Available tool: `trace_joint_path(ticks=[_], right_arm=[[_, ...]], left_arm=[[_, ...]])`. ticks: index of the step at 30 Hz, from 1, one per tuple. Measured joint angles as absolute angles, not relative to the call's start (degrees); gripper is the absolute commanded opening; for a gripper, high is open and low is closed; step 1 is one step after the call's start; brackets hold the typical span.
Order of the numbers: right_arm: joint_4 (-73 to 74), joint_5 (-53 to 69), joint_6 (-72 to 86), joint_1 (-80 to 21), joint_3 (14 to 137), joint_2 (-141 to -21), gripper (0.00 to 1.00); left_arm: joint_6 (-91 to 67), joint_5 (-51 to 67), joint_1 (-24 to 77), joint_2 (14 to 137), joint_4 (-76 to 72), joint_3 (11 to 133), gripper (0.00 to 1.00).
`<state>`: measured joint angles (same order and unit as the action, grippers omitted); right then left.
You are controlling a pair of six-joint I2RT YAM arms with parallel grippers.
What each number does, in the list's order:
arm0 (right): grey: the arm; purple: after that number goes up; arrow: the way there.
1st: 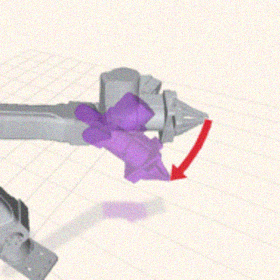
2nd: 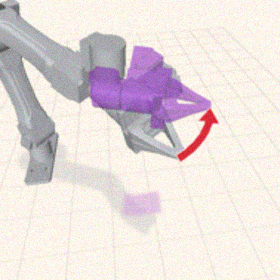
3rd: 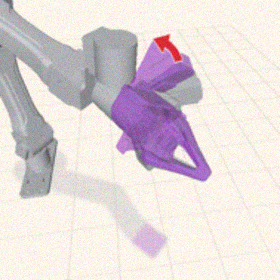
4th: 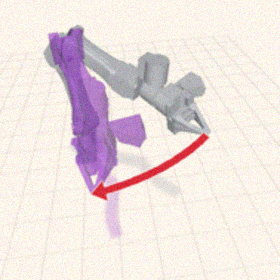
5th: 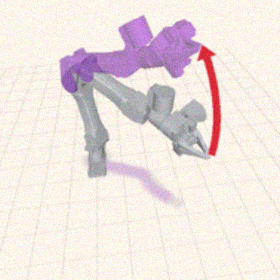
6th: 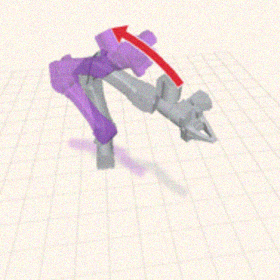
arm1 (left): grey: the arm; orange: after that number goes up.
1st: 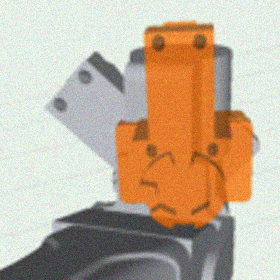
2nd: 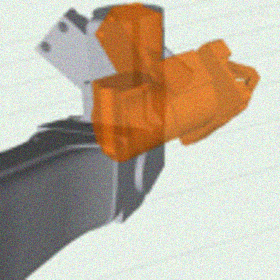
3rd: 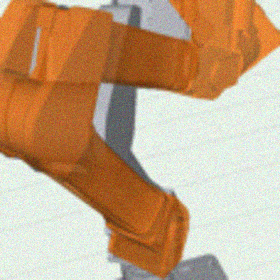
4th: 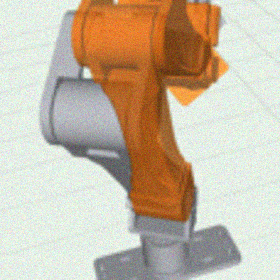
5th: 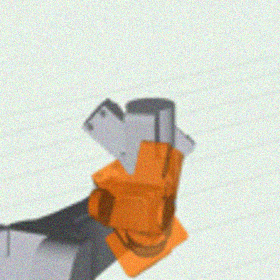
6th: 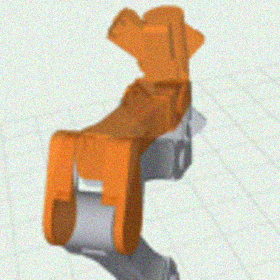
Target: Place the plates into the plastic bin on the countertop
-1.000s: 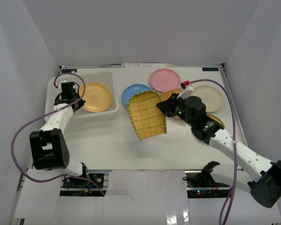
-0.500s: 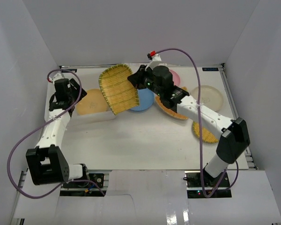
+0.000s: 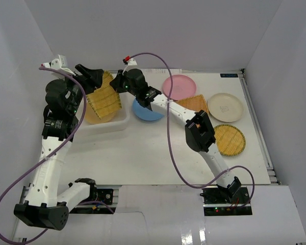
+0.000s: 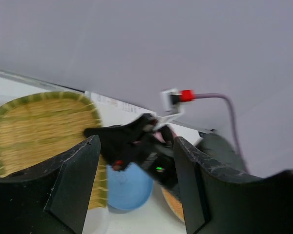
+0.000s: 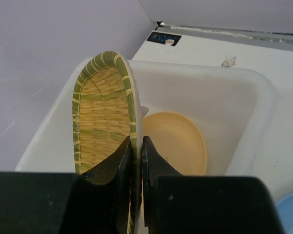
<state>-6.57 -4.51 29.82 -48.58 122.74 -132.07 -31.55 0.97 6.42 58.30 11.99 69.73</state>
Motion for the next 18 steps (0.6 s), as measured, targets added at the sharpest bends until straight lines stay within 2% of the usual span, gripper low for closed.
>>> trace_joint_path(ticks=[4, 10, 12, 13, 14, 17, 18], right_arm=[[-6.5, -4.2, 30.3, -49.4, 127.0, -139.5, 0.08], [-7.1, -5.4, 30.8, -51.4, 127.0, -143.9, 0.09], [-8.2, -5.8, 31.1, -51.9, 127.0, -144.5, 0.27], [-8.7, -5.7, 31.8, -51.9, 127.0, -144.5, 0.48], [-9.2, -5.8, 32.6, -52.1, 127.0, -144.5, 0.58], [-11.0, -5.5, 33.6, -52.2, 126.6, -144.5, 0.77], [-11.4, -5.4, 33.9, -52.4, 126.5, -144.5, 0.79]], left_arm=[[-30.5, 3.4, 8.3, 58.0, 11.1, 71.5, 0.72], [-30.7, 5.1, 8.4, 58.1, 10.3, 69.6, 0.72], [-30.7, 5.5, 8.4, 58.6, 10.2, 69.2, 0.72], [-30.7, 5.7, 8.4, 58.9, 10.1, 68.9, 0.72], [-30.7, 5.7, 8.4, 59.2, 10.1, 68.6, 0.72], [-30.7, 6.0, 8.4, 60.1, 10.4, 67.5, 0.72], [-30.7, 6.3, 8.4, 60.4, 10.5, 67.2, 0.72]])
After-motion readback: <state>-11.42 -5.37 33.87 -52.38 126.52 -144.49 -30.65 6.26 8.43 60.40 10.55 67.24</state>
